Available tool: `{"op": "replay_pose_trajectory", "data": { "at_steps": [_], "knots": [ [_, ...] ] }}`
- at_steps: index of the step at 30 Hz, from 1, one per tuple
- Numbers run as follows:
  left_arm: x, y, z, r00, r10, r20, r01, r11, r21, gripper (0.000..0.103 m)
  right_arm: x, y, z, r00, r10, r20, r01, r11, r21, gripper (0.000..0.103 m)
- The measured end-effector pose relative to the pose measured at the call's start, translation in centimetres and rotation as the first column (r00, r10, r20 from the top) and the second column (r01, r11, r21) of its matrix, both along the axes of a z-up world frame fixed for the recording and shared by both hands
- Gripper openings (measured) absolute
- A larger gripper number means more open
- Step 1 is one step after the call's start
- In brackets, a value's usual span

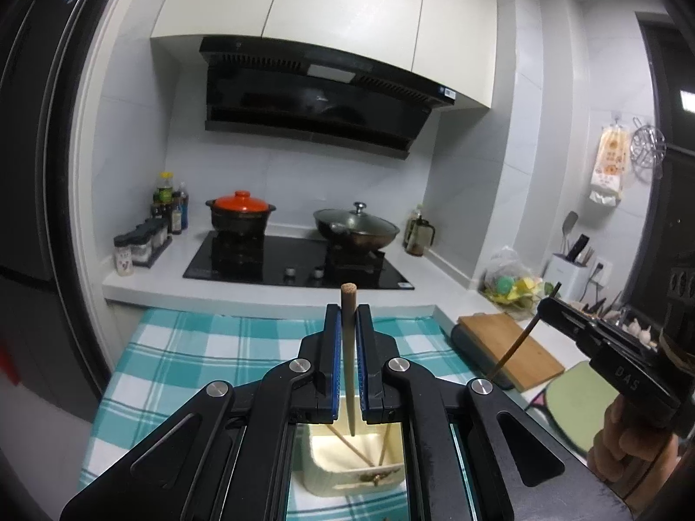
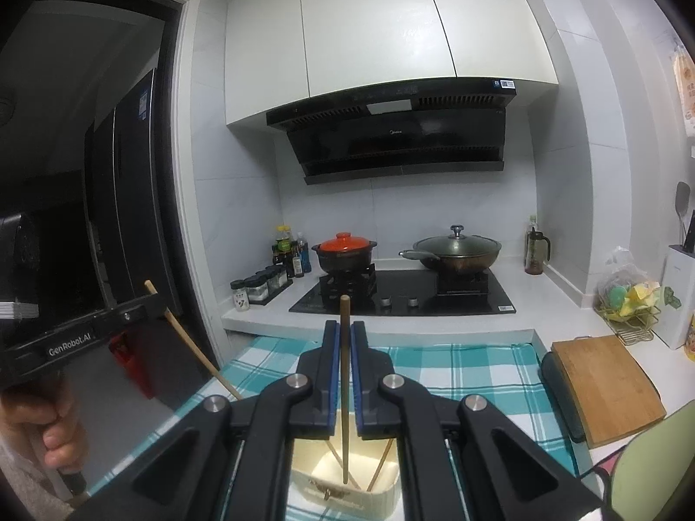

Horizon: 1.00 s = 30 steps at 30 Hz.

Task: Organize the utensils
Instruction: 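Lift the left tool's chopstick over the holder while the right tool carries its own, then open the left tool into the holder while the right tool releases its chopstick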

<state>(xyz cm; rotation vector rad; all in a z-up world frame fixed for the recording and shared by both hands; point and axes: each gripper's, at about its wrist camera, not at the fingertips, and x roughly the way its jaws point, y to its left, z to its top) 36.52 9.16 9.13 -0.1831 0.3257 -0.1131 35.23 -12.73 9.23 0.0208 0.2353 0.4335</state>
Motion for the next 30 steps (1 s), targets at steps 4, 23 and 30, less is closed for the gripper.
{"op": "replay_pose_trajectory", "data": {
  "at_steps": [4, 23, 30],
  "knots": [
    [4.0, -0.2, -3.3, 0.995, -0.003, -0.104, 0.002, 1.000, -0.012, 0.004, 3.5, 1.3, -1.7, 1.000, 0.000, -0.023, -0.001, 1.000, -0.022, 0.005],
    [10.7, -1.5, -10.2, 0.933, -0.023, -0.359, 0.036, 0.999, 0.030, 0.054, 13.6, 5.5, -10.7, 0.935, 0.050, -0.351, -0.100, 0.987, -0.128, 0.043],
    [3.9, 0.9, -6.8, 0.945, -0.013, -0.328, 0.035, 0.998, 0.060, 0.076, 9.2, 2.8, -6.4, 0.967, 0.034, -0.252, -0.063, 0.992, -0.106, 0.043]
  ]
}}
